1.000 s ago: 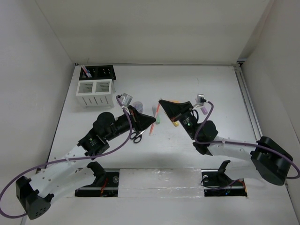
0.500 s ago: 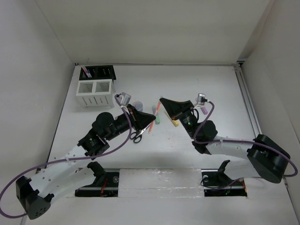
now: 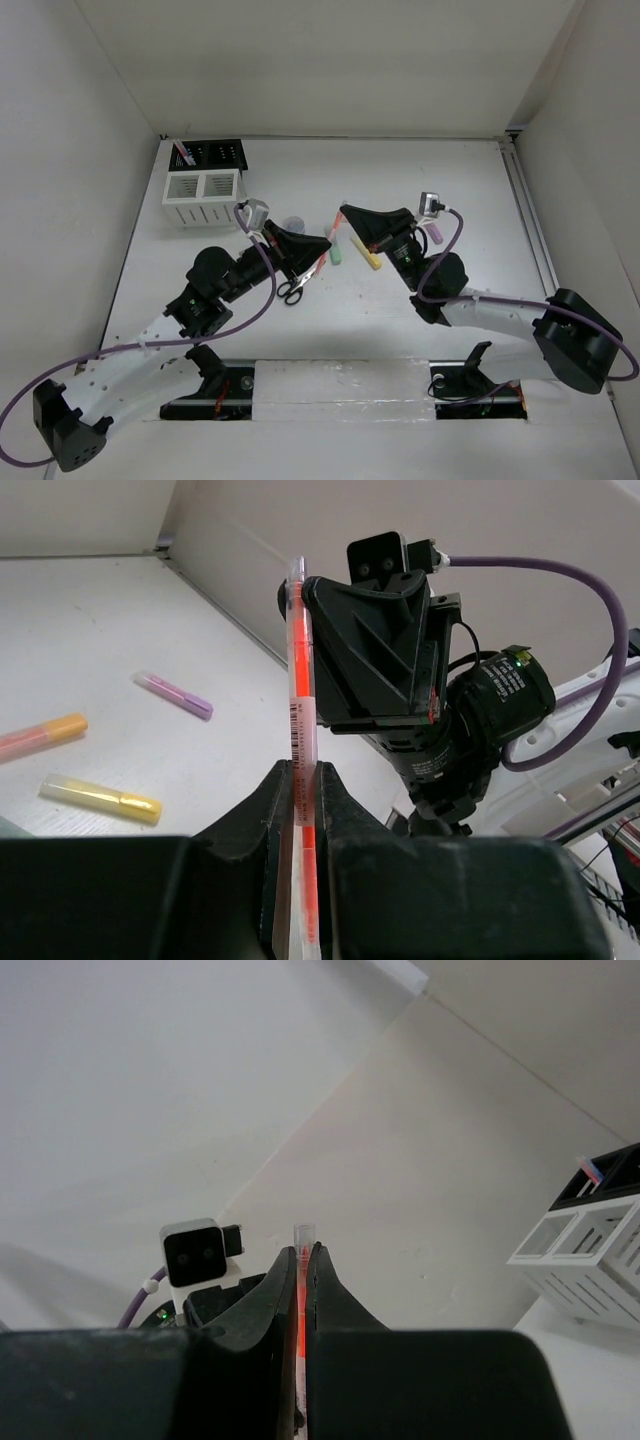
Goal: Sort the stationery into containers
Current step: Cap the pen, then place the stationery into the container
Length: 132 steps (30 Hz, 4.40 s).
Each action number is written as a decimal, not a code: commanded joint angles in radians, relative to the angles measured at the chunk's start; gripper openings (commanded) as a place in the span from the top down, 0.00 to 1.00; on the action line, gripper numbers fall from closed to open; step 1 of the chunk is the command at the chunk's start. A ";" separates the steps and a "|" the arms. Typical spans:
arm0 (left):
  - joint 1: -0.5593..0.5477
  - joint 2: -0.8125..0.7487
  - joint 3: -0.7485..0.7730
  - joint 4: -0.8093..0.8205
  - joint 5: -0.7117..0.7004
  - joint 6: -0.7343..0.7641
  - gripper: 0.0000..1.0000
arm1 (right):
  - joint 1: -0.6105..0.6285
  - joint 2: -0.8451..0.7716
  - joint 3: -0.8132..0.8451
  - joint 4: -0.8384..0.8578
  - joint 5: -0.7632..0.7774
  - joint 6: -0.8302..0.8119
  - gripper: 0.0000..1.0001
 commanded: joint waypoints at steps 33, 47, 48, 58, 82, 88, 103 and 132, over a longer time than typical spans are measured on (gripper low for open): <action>0.006 -0.012 0.077 0.096 -0.198 0.104 1.00 | 0.022 0.030 0.040 -0.082 -0.280 -0.037 1.00; 0.006 0.000 0.065 0.117 -0.114 0.122 1.00 | 0.031 0.010 0.040 -0.142 -0.317 -0.067 0.91; -0.004 0.000 0.050 0.118 -0.114 0.122 1.00 | 0.031 0.010 0.040 -0.128 -0.329 -0.067 0.89; -0.024 -0.011 -0.019 0.131 -0.169 0.122 1.00 | 0.031 0.010 0.049 -0.079 -0.329 -0.058 0.81; -0.034 -0.038 -0.020 0.084 -0.369 0.122 1.00 | 0.020 -0.017 0.021 -0.068 -0.309 -0.058 0.53; -0.034 0.037 0.042 -0.014 -0.564 0.112 1.00 | -0.075 -0.086 -0.074 -0.068 -0.300 -0.077 0.46; 0.400 0.578 0.650 -0.290 -0.629 0.205 1.00 | -0.253 -0.637 -0.126 -0.714 -0.222 -0.331 0.34; 0.853 1.137 0.921 -0.074 -0.617 0.435 1.00 | -0.276 -0.745 -0.097 -0.996 -0.461 -0.386 0.00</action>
